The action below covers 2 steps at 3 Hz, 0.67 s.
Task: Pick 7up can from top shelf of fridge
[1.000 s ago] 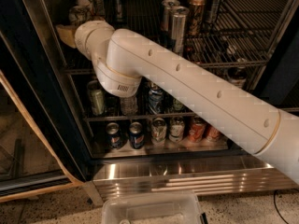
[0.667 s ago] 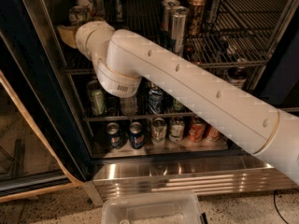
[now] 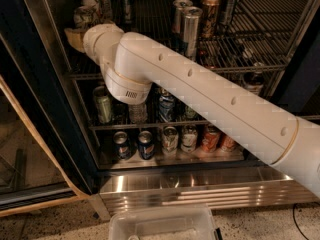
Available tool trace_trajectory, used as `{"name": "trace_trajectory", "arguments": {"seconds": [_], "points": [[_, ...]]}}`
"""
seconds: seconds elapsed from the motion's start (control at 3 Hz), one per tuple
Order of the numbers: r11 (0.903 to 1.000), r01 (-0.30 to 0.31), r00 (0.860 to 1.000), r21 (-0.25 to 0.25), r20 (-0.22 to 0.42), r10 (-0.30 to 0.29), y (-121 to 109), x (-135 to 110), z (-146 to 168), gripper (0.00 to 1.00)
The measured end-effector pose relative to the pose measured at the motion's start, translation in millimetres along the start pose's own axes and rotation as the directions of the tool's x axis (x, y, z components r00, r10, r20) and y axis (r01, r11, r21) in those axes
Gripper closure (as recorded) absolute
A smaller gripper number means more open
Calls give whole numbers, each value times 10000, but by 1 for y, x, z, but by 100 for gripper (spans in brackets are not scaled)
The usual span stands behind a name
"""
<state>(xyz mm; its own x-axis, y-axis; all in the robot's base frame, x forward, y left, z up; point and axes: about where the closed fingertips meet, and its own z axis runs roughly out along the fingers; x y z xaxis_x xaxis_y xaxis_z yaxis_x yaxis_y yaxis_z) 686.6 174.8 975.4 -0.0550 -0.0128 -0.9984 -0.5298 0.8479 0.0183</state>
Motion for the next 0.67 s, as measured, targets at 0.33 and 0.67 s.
{"name": "trace_trajectory", "arguments": {"seconds": [0.33, 0.67], "points": [[10000, -1, 10000, 97, -47, 2, -4, 1, 1, 36], [9993, -3, 10000, 367, -56, 5, -13, 1, 1, 36]]}}
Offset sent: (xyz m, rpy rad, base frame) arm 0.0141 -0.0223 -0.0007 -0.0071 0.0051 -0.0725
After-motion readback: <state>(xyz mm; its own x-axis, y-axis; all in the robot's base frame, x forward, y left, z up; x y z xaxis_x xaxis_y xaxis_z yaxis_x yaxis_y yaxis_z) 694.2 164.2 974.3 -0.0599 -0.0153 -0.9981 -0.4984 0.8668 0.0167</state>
